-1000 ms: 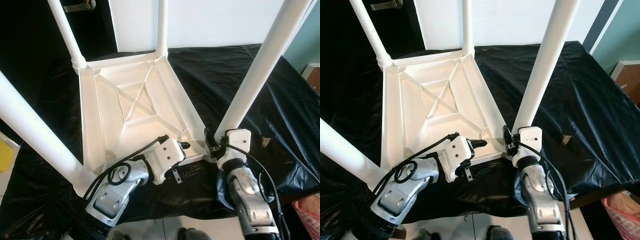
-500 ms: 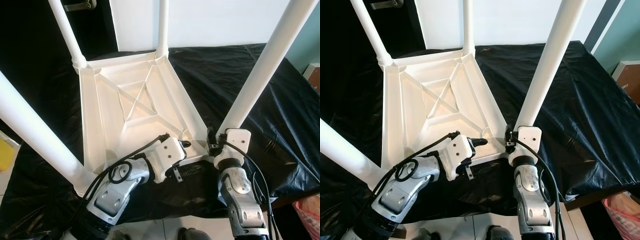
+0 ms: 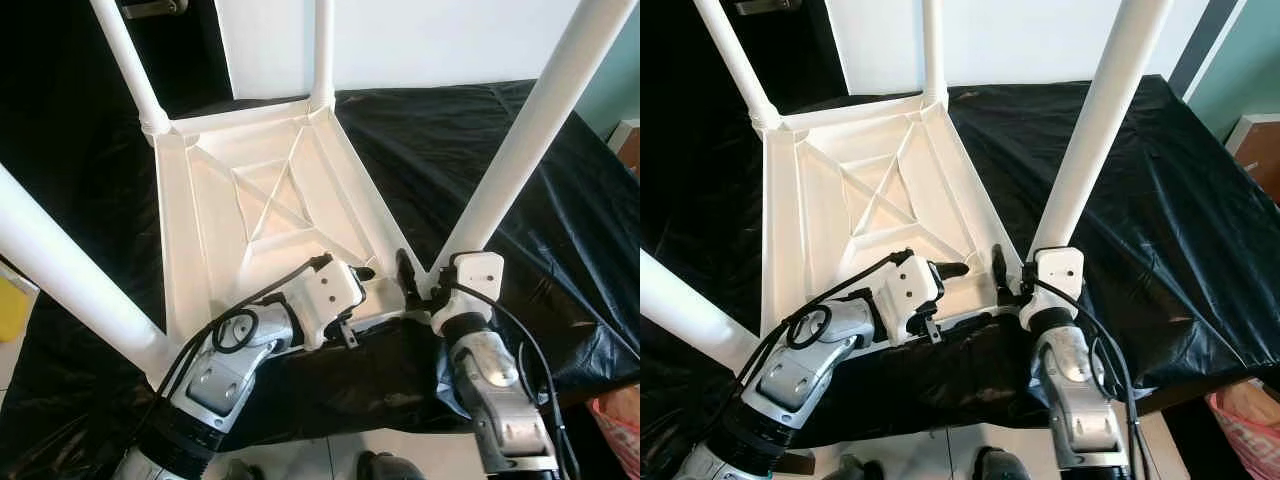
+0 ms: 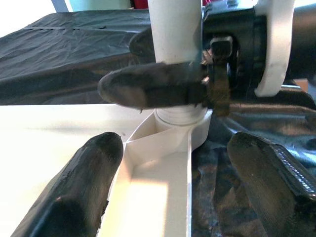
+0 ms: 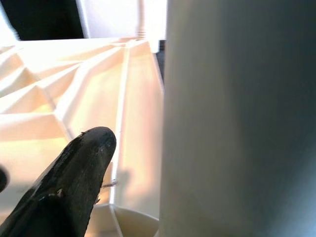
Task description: Building children table
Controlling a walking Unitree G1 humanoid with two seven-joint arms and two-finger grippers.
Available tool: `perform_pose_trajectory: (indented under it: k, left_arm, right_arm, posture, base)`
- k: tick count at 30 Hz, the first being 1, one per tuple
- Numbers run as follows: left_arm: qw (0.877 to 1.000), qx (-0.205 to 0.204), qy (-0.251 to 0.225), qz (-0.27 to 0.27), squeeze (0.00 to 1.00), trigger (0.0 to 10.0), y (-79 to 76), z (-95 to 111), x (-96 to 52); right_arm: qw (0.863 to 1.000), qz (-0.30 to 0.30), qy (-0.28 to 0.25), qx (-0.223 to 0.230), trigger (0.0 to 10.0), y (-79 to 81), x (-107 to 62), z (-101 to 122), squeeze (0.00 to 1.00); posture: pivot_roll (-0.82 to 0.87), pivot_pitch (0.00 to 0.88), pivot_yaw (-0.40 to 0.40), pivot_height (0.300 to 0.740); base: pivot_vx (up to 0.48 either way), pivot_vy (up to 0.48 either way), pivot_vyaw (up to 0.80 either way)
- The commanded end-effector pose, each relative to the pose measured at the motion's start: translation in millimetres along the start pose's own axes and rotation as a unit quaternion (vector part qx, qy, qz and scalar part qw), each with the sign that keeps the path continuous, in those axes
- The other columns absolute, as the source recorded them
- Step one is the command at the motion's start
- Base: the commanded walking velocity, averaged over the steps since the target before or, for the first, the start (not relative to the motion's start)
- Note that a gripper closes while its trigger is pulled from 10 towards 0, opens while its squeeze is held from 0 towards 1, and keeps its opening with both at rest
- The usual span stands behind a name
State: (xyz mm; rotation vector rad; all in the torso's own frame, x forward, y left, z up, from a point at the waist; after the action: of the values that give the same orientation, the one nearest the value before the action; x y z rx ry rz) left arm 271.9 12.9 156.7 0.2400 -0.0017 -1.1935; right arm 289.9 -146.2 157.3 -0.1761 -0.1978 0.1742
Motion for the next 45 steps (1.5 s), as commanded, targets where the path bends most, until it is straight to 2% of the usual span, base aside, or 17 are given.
perform_pose_trajectory:
  k: [1, 3, 7, 13, 14, 16, 18, 23, 24, 25, 27, 39, 40, 45]
  left_arm:
    - [1.0, -0.007, -0.001, 0.001, 0.0, 10.0, -0.8, -2, -3.6]
    - [1.0, -0.014, -0.004, -0.011, 0.0, 10.0, -5.3, -3, -8.5]
    - [0.999, -0.032, -0.008, -0.023, 0.0, 10.0, -6.9, -4, -14.7]
    - [0.998, -0.042, -0.02, -0.039, 0.0, 10.0, -9.1, 0, -19.4]
    - [0.998, -0.042, -0.017, -0.043, 0.0, 10.0, -11.2, 0, -18.0]
    - [0.998, -0.044, -0.016, -0.045, 0.0, 10.0, -12.4, 0, -17.8]
    - [0.998, -0.04, -0.013, -0.049, 0.0, 10.0, -14.5, 0, -17.8]
    - [0.998, -0.041, -0.011, -0.049, 0.0, 10.0, -14.9, -1, -16.9]
    - [0.998, -0.039, -0.011, -0.049, 0.0, 10.0, -14.8, -1, -16.2]
    - [0.998, -0.041, -0.013, -0.046, 0.0, 10.0, -14.4, 0, -15.2]
    - [0.998, -0.039, -0.016, -0.044, 0.0, 10.0, -14.9, 2, -13.8]
    - [0.999, -0.038, -0.017, -0.033, 0.0, 10.0, -16.6, 1, -13.7]
    - [0.999, -0.038, -0.018, -0.03, 0.0, 10.0, -16.3, 0, -13.2]
    - [0.999, -0.04, -0.02, -0.018, 0.0, 10.0, -15.0, -1, -10.5]
  right_arm:
    - [0.999, 0.04, -0.005, 0.003, 10.0, 0.0, -3.7, -1, 0.0]
    - [0.997, 0.08, -0.003, -0.006, 10.0, -3.2, -6.2, -3, 0.0]
    - [0.994, 0.112, -0.006, -0.018, 10.0, -5.2, -6.1, -4, 0.0]
    - [0.981, 0.187, -0.004, -0.04, 10.0, -11.3, 1.9, -7, 0.0]
    - [0.977, 0.209, -0.002, -0.05, 8.7, -9.9, 5.4, -11, 0.0]
    - [0.975, 0.216, -0.002, -0.053, 8.7, -9.5, 6.5, -12, 0.0]
    - [0.97, 0.236, 0.0, -0.054, 9.2, -7.5, 8.4, -14, 0.0]
    - [0.967, 0.248, 0.003, -0.059, 9.3, -7.1, 9.6, -18, 0.0]
    - [0.966, 0.251, 0.008, -0.061, 9.8, -7.8, 10.2, -20, 0.0]
    - [0.965, 0.253, 0.012, -0.062, 0.2, -8.8, 10.2, -23, 0.0]
    - [0.964, 0.258, 0.015, -0.062, 0.0, -10.6, 9.1, -27, 0.0]
    - [0.966, 0.251, 0.017, -0.054, 0.0, -13.4, 4.5, -32, 0.0]
    - [0.969, 0.243, 0.019, -0.05, 10.0, -13.6, 3.4, -32, 0.0]
    - [0.982, 0.18, 0.039, -0.033, 10.0, -12.7, -1.7, -40, 0.0]
  posture:
    - [-0.14, 0.16, 0.019, 0.74]
    - [-0.15, 0.158, 0.02, 0.74]
    - [-0.15, 0.159, 0.017, 0.74]
    - [-0.14, 0.148, 0.027, 0.74]
    - [-0.13, 0.145, 0.032, 0.74]
    - [-0.13, 0.144, 0.033, 0.74]
    - [-0.12, 0.139, 0.04, 0.74]
    - [-0.12, 0.14, 0.044, 0.74]
    - [-0.12, 0.14, 0.044, 0.74]
    - [-0.11, 0.138, 0.046, 0.74]
    - [-0.11, 0.139, 0.045, 0.74]
    - [-0.11, 0.135, 0.029, 0.74]
    - [-0.12, 0.132, 0.028, 0.74]
    - [-0.12, 0.136, 0.021, 0.74]
  base:
    - [0.0, 0.0, 0.0]
    - [0.0, 0.0, 0.0]
    - [0.0, 0.0, 0.0]
    - [0.0, 0.0, 0.0]
    - [0.0, 0.0, 0.0]
    - [0.0, 0.0, 0.0]
    - [0.0, 0.0, 0.0]
    - [0.0, 0.0, 0.0]
    - [0.0, 0.0, 0.0]
    - [0.0, 0.0, 0.0]
    - [0.0, 0.0, 0.0]
    - [0.0, 0.0, 0.0]
    - [0.0, 0.0, 0.0]
    - [0.0, 0.0, 0.0]
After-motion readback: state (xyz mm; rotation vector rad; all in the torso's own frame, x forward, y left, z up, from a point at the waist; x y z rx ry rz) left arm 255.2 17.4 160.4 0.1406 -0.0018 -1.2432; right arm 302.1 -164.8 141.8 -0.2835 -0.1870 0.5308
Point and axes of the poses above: a point about 5 cm out from each wrist's last joint towards the gripper, its own x axis pointing out of the wrist towards the gripper, its own z axis along the axis of the wrist's last joint, y = z × x, the point moved 3 cm from there along x, pointing out of the wrist towards the gripper, and after that the axes turned 8 degrees about -x, right-handed, at the moved point
